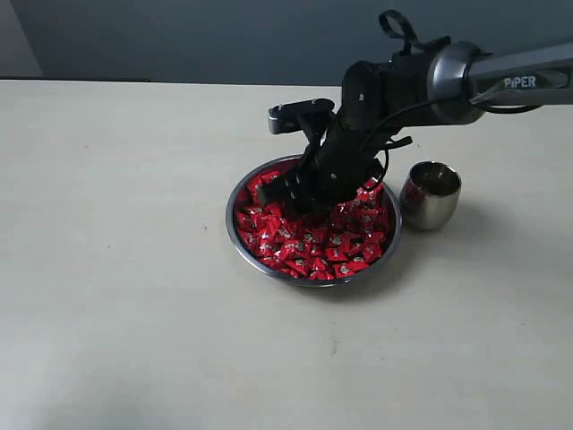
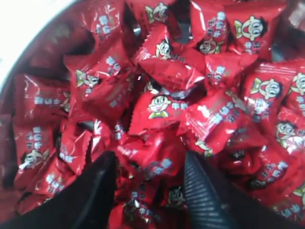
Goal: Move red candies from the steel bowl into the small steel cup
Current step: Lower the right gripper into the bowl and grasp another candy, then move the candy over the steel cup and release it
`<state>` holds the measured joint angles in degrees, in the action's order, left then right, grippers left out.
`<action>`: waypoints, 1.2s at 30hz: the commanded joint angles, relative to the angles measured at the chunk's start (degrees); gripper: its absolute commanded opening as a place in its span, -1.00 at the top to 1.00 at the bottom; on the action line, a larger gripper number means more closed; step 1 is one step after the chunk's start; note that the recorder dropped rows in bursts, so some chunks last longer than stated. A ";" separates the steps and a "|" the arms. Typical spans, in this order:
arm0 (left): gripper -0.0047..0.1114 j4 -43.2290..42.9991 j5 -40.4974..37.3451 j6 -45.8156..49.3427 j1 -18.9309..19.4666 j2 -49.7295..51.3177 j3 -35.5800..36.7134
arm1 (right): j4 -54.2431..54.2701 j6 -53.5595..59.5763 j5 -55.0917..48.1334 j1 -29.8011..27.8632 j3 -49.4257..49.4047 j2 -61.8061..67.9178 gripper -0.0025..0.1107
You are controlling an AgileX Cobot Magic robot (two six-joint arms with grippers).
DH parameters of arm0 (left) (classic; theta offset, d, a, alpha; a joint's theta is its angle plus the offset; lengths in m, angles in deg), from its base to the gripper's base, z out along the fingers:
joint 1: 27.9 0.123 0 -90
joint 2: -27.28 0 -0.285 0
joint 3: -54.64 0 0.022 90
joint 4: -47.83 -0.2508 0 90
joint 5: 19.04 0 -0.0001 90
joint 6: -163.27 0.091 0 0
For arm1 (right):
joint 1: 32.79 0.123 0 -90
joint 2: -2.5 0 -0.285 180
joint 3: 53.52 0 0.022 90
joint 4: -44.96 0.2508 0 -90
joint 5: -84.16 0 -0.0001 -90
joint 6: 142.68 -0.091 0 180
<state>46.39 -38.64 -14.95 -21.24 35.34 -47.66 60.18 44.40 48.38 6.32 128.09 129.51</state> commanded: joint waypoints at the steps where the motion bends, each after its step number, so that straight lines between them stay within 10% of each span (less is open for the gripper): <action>1: 0.91 -0.11 0.31 -0.09 -0.46 -0.27 -0.48 | -0.12 0.45 2.39 0.00 0.47 0.35 0.17; 9: 0.91 -0.11 0.31 -0.09 -0.46 -0.27 -0.48 | -0.52 0.45 2.29 0.00 0.47 0.35 0.97; 36: 0.91 -0.11 0.31 -0.09 -0.46 -0.27 -0.48 | -10.96 -3.51 -9.52 -3.47 0.02 -15.18 0.96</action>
<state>46.39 -38.64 -14.95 -21.24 35.34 -47.66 52.39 43.18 40.55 4.93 128.18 116.17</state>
